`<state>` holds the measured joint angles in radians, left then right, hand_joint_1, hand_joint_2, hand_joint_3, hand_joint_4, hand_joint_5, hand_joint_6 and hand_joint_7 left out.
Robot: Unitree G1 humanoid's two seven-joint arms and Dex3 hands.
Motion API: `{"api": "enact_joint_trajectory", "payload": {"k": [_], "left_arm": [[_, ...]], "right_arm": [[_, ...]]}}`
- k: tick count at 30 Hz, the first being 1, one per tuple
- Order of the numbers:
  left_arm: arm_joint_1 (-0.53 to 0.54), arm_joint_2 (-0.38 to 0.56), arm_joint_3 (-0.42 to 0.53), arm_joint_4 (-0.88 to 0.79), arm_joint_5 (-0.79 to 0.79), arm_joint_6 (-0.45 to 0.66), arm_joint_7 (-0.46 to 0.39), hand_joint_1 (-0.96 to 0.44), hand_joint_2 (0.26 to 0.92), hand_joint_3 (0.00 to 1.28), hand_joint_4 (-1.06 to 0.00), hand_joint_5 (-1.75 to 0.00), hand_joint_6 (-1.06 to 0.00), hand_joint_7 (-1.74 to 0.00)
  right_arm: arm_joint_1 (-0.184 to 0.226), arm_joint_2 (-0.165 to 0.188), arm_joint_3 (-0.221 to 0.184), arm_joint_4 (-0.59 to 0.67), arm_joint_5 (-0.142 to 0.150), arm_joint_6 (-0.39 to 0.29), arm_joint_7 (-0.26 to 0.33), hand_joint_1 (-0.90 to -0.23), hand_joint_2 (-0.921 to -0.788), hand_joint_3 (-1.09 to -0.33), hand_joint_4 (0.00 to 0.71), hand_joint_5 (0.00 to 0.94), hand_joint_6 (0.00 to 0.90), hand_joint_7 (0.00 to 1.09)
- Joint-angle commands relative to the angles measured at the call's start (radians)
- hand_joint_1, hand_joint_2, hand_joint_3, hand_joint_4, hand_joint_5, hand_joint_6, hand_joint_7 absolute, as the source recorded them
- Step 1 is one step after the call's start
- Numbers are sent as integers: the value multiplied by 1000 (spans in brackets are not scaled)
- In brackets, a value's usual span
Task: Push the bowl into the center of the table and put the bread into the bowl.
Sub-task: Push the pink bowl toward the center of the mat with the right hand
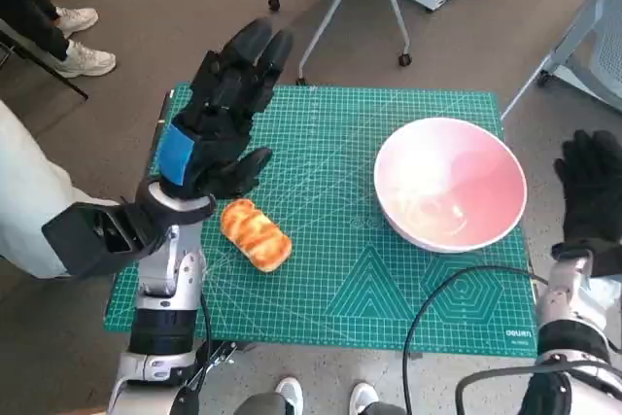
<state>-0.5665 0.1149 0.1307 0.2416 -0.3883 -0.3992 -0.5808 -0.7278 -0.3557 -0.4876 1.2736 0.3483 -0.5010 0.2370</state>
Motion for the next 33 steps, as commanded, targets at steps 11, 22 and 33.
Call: {"api": "enact_joint_trajectory", "payload": {"k": [11,22,33], "left_arm": [[22,21,7,-15,2,-7,3,-603,921,476,-72,-10,1,-411],[30,28,12,-27,-10,11,10,-596,921,472,-78,-12,1,-410],[40,37,13,-41,-10,24,18,-599,921,468,-91,-16,1,-411]], "right_arm": [[-8,90,29,21,-41,67,-47,-552,-921,-945,82,1,131,207],[-49,155,50,17,-61,73,-43,-587,-921,-902,107,10,142,200],[-93,204,58,17,-53,93,-27,-565,-921,-917,136,17,170,207]]}}
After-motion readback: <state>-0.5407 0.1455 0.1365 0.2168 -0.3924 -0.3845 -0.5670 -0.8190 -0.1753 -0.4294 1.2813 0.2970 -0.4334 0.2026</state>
